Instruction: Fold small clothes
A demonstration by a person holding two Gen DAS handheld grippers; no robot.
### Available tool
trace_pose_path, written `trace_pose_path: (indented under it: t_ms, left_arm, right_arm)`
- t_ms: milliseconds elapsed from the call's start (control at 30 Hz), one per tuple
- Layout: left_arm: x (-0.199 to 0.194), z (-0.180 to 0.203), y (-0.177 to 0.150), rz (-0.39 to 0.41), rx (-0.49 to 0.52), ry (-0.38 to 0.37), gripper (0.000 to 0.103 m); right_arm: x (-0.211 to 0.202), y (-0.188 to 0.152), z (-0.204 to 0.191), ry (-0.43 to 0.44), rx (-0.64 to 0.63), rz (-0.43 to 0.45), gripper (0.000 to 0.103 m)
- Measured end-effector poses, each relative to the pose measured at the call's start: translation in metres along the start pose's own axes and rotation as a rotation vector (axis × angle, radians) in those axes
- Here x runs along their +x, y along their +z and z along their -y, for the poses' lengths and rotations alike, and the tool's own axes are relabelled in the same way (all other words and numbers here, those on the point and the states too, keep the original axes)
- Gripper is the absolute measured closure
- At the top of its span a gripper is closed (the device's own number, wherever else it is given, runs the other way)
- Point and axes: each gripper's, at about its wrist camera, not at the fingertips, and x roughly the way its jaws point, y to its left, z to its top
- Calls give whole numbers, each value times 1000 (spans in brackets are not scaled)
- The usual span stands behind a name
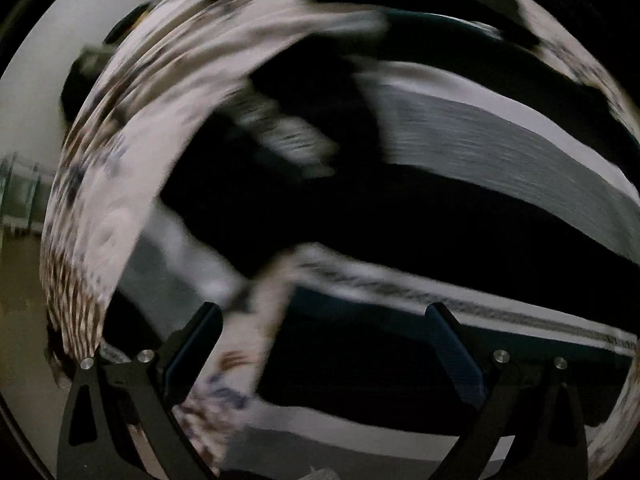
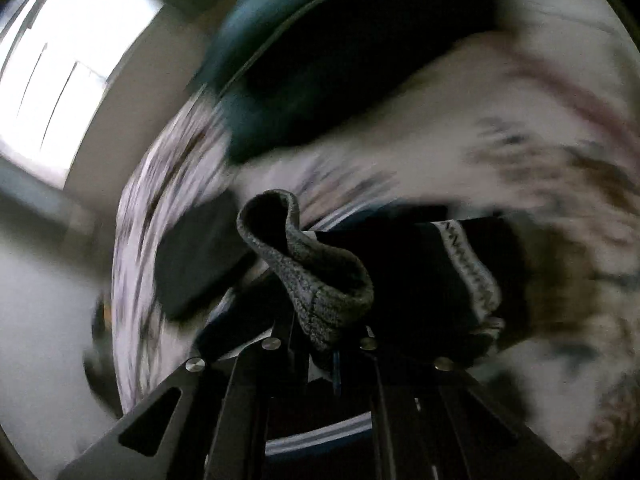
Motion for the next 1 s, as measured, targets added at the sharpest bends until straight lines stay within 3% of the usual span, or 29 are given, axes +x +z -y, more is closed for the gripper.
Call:
trace_pose_path:
  t_ms: [100, 200, 367, 433, 467, 500, 533, 567, 667, 833, 900, 1000]
  left_arm:
    - [13, -38, -1, -10, -80, 16, 0]
    - [23, -65, -6, -20, -135, 23, 0]
    - [37, -87, -13, -24, -159, 17, 0]
    - [38, -90, -16, -29, -164, 9, 0]
    - [40, -95, -16, -36, -170, -1, 0]
    - [42, -100, -14, -41, -175, -7, 0]
    - [45, -113, -8, -38, -185, -19, 0]
    - [40, -116, -5, -23, -196, -40, 0]
    - [25, -114, 10, 14, -177, -80, 0]
    - [5, -71, 53, 98, -86, -198, 0]
    - [10, -46, 78, 86, -25, -250, 0]
    - [24, -7, 111, 64, 58, -302, 3]
  right_arm:
    - [83, -46, -80, -25, -168, -113, 95]
    - [155, -84, -129, -89, -284, -203, 95]
    - [208, -137, -150, -181, -425, -265, 95]
    - [217, -156, -142, -194, -432, -323, 89]
    - [216, -155, -139, -141, -422, -361, 84]
    - [210, -154, -135, -80, -410, -393, 62]
    - [199, -150, -127, -15, -381, -418, 41]
    - [179, -143, -111, 22, -329, -407, 36]
    - [125, -122, -54, -15, -219, -335, 35]
    - [55, -85, 53, -195, -43, -219, 35]
    - [36, -68, 95, -260, 13, -183, 35]
    - [26, -52, 138, -279, 83, -148, 35]
